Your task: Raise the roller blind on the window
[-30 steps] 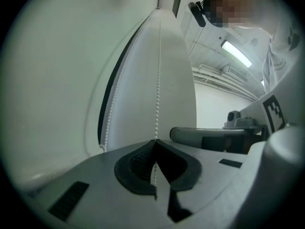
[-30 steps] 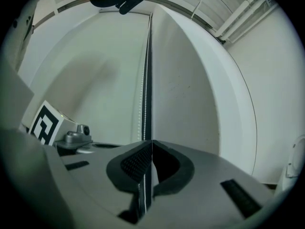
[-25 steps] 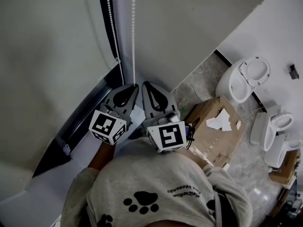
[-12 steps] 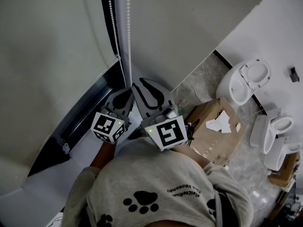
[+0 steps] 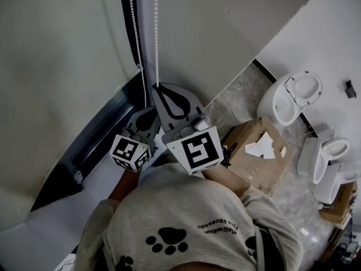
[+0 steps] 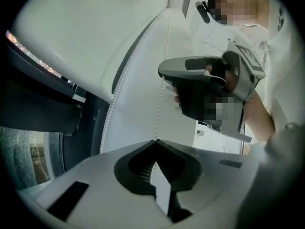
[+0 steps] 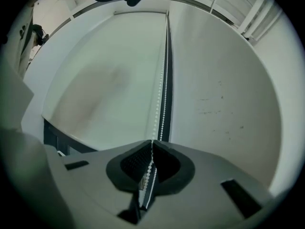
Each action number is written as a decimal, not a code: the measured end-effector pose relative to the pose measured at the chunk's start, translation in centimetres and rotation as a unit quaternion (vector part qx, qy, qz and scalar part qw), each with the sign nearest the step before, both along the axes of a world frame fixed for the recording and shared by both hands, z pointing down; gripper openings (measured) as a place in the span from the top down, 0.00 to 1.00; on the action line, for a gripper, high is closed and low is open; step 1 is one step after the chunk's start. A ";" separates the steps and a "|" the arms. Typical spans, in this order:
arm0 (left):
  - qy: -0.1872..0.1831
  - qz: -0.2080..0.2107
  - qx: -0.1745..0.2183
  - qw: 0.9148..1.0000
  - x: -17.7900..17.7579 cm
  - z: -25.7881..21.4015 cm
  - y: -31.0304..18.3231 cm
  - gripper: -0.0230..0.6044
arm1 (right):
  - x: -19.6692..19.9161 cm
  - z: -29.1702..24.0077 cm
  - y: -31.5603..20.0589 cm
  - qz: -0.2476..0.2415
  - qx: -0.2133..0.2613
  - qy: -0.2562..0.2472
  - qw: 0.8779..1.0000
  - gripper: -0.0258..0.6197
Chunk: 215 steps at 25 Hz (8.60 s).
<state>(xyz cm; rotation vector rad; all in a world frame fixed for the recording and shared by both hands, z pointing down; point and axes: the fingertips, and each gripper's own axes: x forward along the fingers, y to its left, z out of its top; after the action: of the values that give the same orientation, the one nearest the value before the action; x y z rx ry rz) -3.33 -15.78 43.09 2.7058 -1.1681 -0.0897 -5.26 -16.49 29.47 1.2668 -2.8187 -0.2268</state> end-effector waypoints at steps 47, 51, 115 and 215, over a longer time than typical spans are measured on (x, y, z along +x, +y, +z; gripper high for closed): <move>-0.069 -0.017 0.017 0.997 -2.3 2.9 1.6 0.72 | 0.2 11.3 0.0 0.002 -0.099 0.007 0.995 0.95; -0.071 -0.052 0.042 0.995 -4.7 -0.9 1.1 0.76 | 0.0 11.1 0.3 -0.002 -0.095 0.004 0.995 0.95; -0.056 0.009 -0.030 0.998 1.3 2.7 -0.1 0.95 | 1.6 29.3 1.1 -0.013 -0.238 0.122 0.964 0.94; -0.017 0.035 0.010 0.999 -3.8 -0.4 0.6 0.79 | 0.5 14.2 -0.6 0.008 -0.120 0.032 0.992 0.95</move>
<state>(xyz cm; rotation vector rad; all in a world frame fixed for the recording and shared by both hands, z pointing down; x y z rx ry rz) -7.10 -15.21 42.68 2.7729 -1.0859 -0.0449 -4.76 -17.11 43.67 1.2047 -2.6817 0.0694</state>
